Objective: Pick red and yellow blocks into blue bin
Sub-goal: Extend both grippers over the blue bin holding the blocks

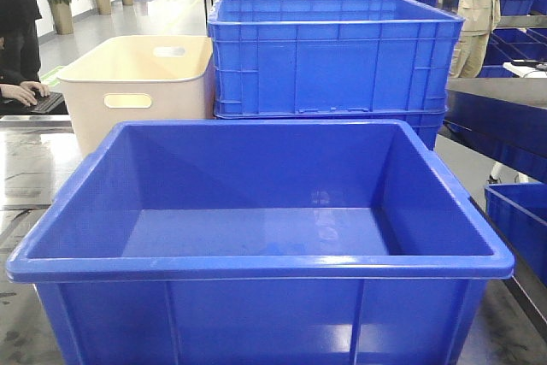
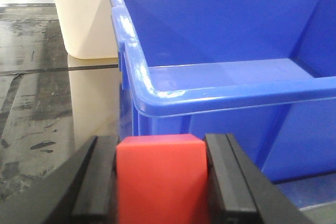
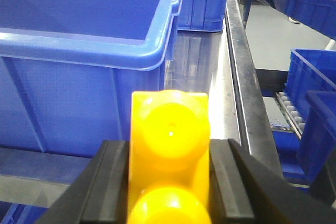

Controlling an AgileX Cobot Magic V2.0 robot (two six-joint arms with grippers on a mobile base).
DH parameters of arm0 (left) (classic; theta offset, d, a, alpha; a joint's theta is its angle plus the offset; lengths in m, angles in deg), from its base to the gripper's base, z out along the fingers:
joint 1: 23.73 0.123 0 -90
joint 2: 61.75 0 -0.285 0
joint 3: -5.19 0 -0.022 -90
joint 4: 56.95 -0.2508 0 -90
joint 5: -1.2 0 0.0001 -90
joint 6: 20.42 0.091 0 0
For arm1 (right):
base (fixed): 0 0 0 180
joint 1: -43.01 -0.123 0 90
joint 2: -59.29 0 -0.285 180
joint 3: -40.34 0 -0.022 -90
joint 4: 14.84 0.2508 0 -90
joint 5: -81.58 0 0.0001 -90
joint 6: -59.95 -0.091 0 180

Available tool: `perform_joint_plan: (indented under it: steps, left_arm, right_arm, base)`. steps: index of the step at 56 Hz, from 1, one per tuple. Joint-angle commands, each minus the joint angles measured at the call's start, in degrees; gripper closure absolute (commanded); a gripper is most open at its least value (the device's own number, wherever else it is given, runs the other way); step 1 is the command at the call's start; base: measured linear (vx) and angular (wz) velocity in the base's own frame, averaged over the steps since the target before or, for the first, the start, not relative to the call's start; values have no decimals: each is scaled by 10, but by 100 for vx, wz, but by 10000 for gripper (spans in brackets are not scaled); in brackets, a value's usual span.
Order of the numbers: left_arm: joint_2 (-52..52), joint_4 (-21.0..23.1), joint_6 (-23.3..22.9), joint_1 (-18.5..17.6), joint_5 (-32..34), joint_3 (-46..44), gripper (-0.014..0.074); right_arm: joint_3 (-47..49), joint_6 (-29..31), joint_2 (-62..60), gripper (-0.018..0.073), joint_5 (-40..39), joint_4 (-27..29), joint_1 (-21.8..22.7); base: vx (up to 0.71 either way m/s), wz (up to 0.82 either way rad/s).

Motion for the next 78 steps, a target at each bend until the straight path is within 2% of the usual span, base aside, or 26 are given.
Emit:
perform_joint_plan:
  steps: [1, 38, 47, 52, 60, 68, 74, 78]
  left_arm:
    - [3, 3, -4, -5, 48, -14, 594]
    - [3, 3, -4, -5, 52, -14, 594]
    - [3, 3, -4, -5, 43, -14, 594]
    - [3, 3, -4, -5, 62, -15, 594]
    - [31, 3, 19, -5, 115, -50, 594]
    - [122, 15, 55, -5, 143, -143, 594]
    - [210, 34, 61, -13, 145, -227, 594]
    - [275, 36, 65, -34, 145, -282, 594]
  right_arm:
    - [17, 3, 3, 566, -47, -8, 3]
    - [17, 1, 3, 566, -47, -8, 3]
    - [17, -7, 3, 566, -48, 10, 3]
    - [21, -2, 3, 566, -64, 20, 3]
    - [67, 45, 34, 566, -111, 39, 3]
    - [162, 116, 136, 566, -125, 97, -2]
    - [241, 192, 236, 566, -125, 147, -34]
    - [298, 233, 316, 566, -125, 174, -74]
  base:
    - [0, 2]
    - [0, 0]
    - [0, 0]
    - [0, 0]
    - [0, 0]
    - [0, 0]
    - [0, 0]
    - [0, 0]
